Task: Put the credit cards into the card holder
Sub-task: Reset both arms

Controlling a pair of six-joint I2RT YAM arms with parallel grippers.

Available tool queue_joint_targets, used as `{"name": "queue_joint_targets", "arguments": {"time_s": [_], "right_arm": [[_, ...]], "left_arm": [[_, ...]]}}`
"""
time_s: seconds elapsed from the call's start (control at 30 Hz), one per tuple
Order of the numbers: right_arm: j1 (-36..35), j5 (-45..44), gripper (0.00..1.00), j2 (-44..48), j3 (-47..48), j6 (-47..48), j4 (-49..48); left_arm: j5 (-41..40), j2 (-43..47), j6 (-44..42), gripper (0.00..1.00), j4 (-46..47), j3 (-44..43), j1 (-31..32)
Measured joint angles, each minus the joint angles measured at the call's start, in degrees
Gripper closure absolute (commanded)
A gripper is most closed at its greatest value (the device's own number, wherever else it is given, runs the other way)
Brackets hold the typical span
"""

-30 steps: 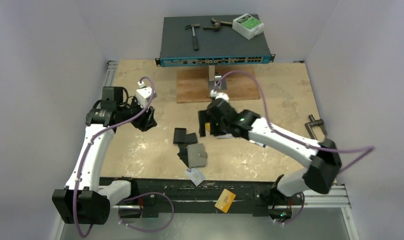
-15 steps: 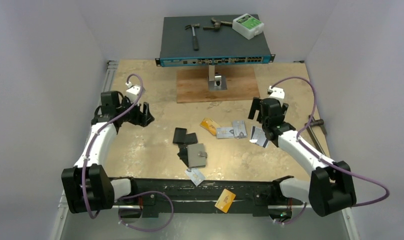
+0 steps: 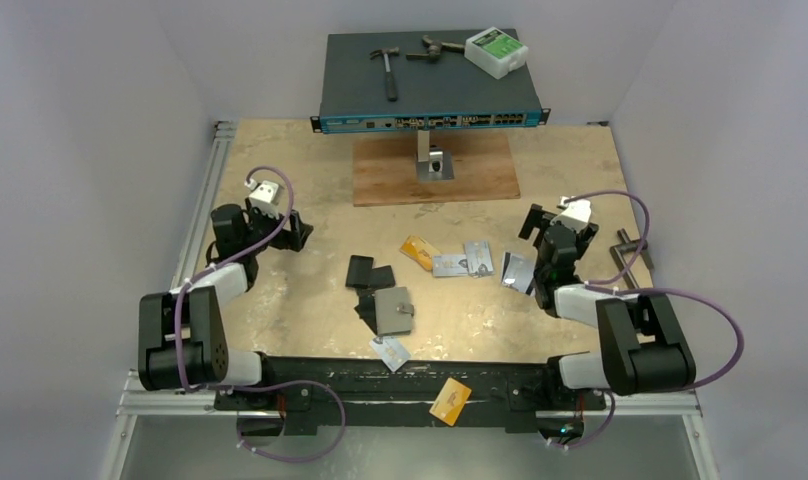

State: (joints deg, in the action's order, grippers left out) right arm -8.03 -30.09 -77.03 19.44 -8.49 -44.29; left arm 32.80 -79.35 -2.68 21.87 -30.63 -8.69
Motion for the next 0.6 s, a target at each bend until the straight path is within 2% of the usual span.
{"name": "queue_joint_targets", "arguments": {"time_s": [0.23,0.43,0.5,0.6], "right_arm": [[1.68,5.03,0.01,-8.02,-2.32,1.66,-20.57],[1.70,6.78,0.01,-9.79,-3.72,2.23,-24.72],[1.73,6.67,0.01,-9.88,-3.65,2.36,-25.38],[1.73,6.69,0.01,-9.81,-3.65,2.49,-26.05]], "left_arm": [[-0.09,2.16,0.66,0.19,14.82,7.85,-0.28],[-5.09,1.62,1.18,0.15,26.03,13.64,1.09],[-6.91,1.25,1.09,0.01,25.75,13.62,2.47],[-8.66,1.18,0.96,0.00,26.97,13.57,3.30]]}}
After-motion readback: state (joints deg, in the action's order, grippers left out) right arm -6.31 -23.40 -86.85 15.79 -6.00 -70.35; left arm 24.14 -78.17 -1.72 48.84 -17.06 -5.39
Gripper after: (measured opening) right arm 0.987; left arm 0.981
